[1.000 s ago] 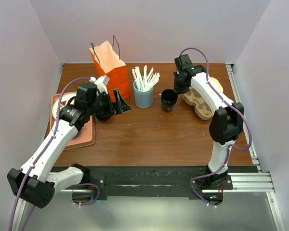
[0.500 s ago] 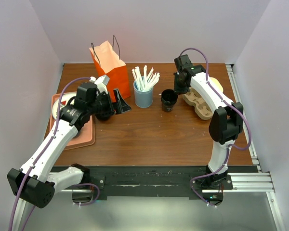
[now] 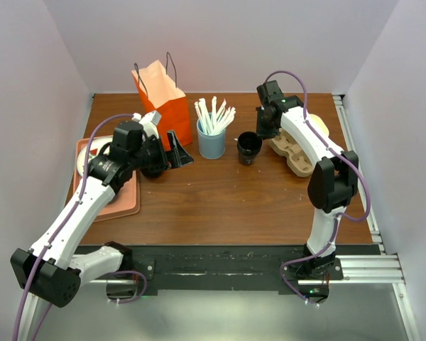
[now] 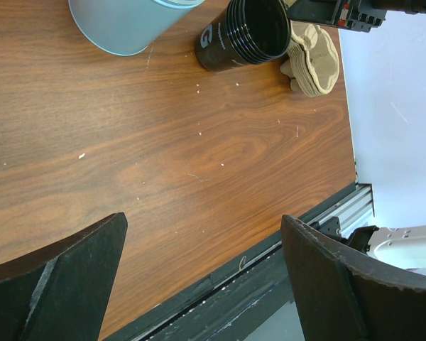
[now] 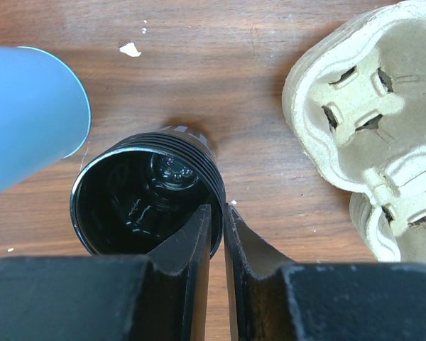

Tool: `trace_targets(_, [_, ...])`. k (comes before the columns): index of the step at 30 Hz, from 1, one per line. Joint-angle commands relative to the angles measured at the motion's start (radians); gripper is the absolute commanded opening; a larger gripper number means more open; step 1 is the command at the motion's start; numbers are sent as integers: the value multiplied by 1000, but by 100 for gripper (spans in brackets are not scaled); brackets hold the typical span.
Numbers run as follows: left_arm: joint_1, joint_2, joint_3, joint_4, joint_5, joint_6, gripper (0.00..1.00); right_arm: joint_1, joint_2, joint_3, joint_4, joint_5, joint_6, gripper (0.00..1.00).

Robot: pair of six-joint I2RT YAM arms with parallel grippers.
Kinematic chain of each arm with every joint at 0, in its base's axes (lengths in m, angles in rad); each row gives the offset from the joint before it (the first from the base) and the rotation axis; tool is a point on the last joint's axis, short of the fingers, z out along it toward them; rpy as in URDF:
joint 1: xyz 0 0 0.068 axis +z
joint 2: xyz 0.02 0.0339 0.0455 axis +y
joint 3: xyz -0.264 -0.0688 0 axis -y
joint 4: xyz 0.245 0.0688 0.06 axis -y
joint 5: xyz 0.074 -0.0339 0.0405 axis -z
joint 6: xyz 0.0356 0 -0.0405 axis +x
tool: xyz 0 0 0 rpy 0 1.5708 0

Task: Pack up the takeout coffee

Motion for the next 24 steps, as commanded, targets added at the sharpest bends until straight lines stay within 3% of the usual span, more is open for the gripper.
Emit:
trace_targets(1, [-3,0,9,30,16,14,95,-3,15,37,-11,14,1,17])
trace_targets(19, [-3,0,12,27,10,17,95,-5,27,34,-7,-1,4,14])
trace_targets(24, [-3,1,10,28,12,17,95,-3,24,41,-10,9,3,18])
